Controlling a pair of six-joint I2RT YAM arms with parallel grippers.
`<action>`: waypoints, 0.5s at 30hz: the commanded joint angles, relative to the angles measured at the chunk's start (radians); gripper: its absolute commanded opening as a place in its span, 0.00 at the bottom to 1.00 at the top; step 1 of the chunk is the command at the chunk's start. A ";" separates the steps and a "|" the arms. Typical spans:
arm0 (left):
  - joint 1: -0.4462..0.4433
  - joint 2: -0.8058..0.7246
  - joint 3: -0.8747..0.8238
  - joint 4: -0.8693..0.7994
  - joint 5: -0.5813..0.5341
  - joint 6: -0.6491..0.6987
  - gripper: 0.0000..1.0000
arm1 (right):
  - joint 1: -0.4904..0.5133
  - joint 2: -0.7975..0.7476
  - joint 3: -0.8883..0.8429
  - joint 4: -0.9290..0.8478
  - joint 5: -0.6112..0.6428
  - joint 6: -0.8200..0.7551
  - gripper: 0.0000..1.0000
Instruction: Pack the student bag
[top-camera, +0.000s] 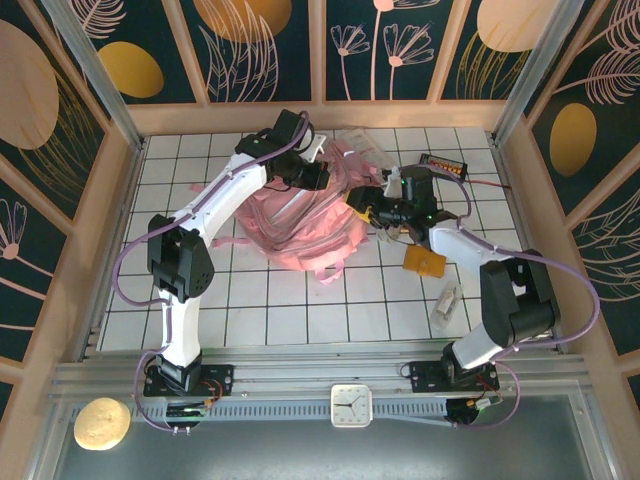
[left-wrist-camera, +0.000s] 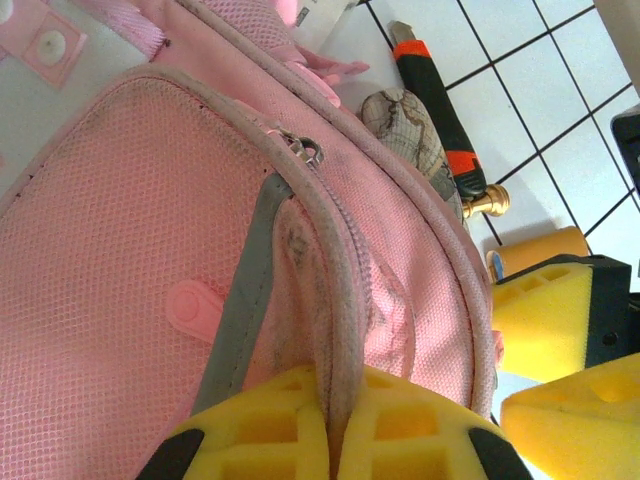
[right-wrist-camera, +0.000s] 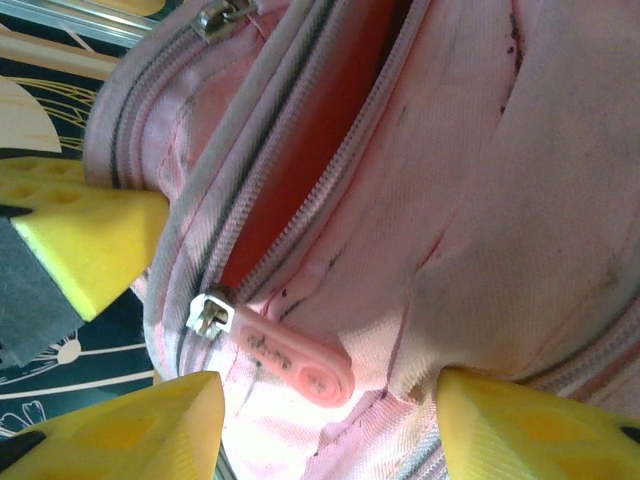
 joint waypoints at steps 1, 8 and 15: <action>-0.005 -0.056 0.025 0.019 0.085 -0.020 0.00 | -0.010 0.016 0.062 0.065 -0.026 0.005 0.53; -0.005 -0.056 0.015 0.004 0.055 -0.005 0.00 | -0.008 0.005 0.087 -0.005 -0.034 0.011 0.41; -0.004 -0.060 0.022 0.000 0.041 0.000 0.00 | -0.008 -0.058 0.120 -0.249 0.025 -0.008 0.56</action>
